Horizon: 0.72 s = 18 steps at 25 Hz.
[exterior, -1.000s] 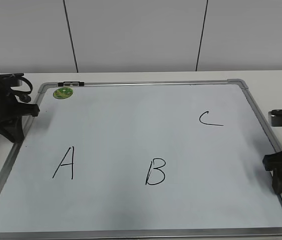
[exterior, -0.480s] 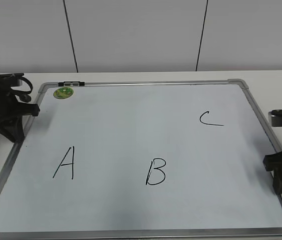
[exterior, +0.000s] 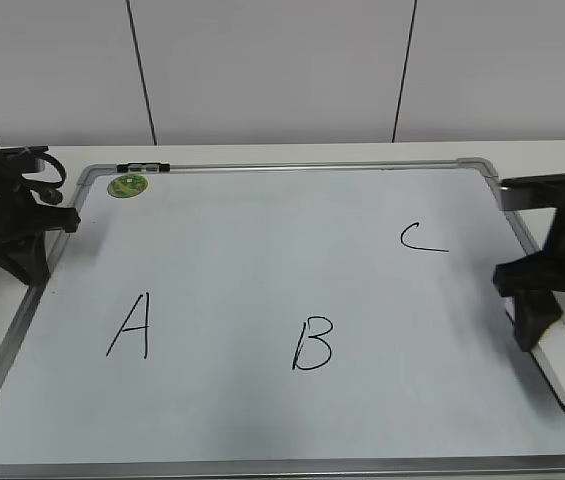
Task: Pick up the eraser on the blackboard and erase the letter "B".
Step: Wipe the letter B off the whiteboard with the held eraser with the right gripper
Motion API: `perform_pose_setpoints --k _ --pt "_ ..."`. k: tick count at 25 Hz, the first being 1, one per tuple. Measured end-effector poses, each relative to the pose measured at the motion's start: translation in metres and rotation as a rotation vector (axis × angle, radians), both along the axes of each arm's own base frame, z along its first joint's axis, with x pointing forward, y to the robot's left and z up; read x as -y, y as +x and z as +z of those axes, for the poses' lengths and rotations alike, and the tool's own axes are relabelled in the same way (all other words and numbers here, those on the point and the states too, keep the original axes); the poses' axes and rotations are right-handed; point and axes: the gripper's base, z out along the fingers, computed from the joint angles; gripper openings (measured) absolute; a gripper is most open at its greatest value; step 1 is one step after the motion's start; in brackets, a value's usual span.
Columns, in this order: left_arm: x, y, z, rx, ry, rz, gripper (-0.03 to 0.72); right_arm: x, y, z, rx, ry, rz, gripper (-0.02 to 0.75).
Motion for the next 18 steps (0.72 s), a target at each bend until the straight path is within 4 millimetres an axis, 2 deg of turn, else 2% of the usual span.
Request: perform_pose_setpoints --k 5,10,18 --pt "0.000 0.000 0.000 0.001 -0.003 0.002 0.073 -0.056 0.018 0.007 0.029 0.009 0.157 0.521" --pt "0.000 0.000 0.000 0.001 -0.003 0.002 0.073 -0.108 0.033 -0.003 0.009 -0.041 0.282 0.521" --pt "0.000 0.000 0.000 0.001 -0.004 0.002 0.076 -0.166 0.056 -0.013 0.061 -0.033 0.380 0.521"
